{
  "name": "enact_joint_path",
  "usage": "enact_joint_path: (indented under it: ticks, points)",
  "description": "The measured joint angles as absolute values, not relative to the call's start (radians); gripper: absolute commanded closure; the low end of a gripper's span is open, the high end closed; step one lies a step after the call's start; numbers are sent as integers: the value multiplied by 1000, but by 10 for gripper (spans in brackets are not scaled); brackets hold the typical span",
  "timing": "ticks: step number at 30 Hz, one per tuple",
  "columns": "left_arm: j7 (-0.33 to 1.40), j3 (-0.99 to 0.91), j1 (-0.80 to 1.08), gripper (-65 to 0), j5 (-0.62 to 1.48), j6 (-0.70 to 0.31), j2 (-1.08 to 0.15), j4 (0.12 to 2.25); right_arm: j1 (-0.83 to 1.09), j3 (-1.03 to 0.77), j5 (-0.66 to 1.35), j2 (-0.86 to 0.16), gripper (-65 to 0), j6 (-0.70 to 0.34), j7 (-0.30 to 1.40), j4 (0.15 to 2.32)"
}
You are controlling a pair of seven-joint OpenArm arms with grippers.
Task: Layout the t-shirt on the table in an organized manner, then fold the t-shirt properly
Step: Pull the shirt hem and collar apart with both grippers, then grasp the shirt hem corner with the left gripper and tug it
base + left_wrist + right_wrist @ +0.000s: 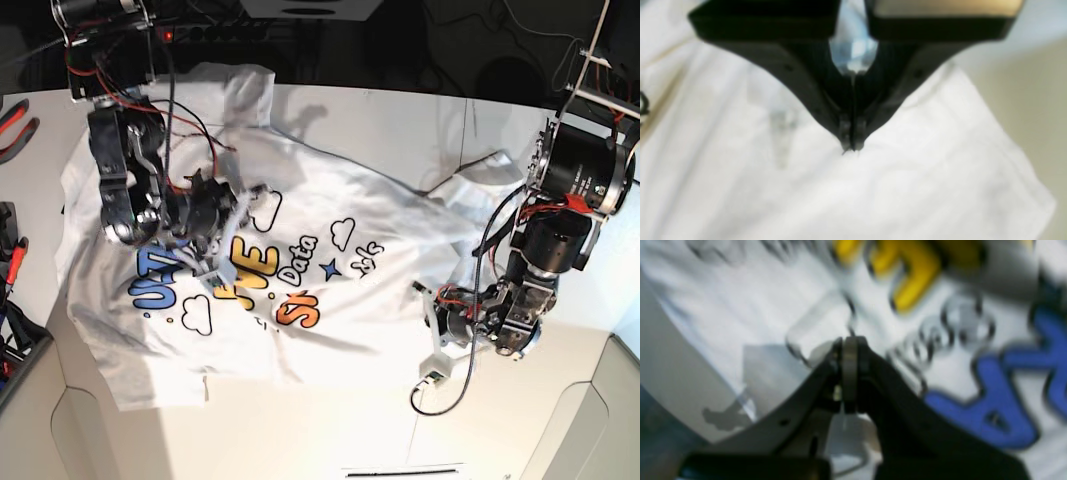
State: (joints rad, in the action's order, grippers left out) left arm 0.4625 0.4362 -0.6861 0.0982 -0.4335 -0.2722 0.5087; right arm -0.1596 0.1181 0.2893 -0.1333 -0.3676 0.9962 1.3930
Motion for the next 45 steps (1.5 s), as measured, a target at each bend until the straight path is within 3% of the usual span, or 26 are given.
enact_joint_path:
  ticks: [3,6,9,13,15,18,20,22,23,26,31,38,41,45]
  points:
    - [385,435,-701,0,-21,-262,-271,438,-113,118,316,-177,0,-374,970,1400]
    - [347,435,-702,0,-39,-165,-299,406,-89,118,323,-202,0,-374,961,1403]
    - [339,435,-709,0,-44,-110,-323,400,-81,118,326,-205,0,-374,951,1406]
    - [312,435,-754,0,-4,-109,-335,400,-82,118,336,-205,0,-374,909,1406]
    - [310,435,-779,-27,51,-142,-338,432,-81,118,344,-205,0,-374,886,1403]
    - [353,436,-788,-137,128,-228,-356,513,-90,118,342,-205,0,-374,883,1401]
    - [384,437,-778,-156,170,-265,-379,571,-109,115,309,-205,-7,-374,885,1399]
    - [423,438,-769,-156,187,-263,-403,626,-131,89,279,-203,-208,-375,888,1396]
    - [427,438,-762,-156,204,-255,-418,651,-145,70,276,-203,-257,-374,887,1396]
    - [430,437,-735,-156,230,-250,-461,726,-194,-12,264,-205,-261,-373,880,1396]
    - [451,437,-630,-156,331,-345,-542,847,-246,-191,289,-210,-260,-398,878,1396]
    - [472,273,-457,-156,383,-428,-580,935,-232,-469,686,-244,-260,-562,973,1394]
    - [477,155,-387,-156,475,-503,-575,950,-215,-574,843,-262,-258,-580,1039,1395]
    - [500,-3,-314,-156,598,-608,-579,973,-139,-658,902,-279,-258,-589,1073,1395]
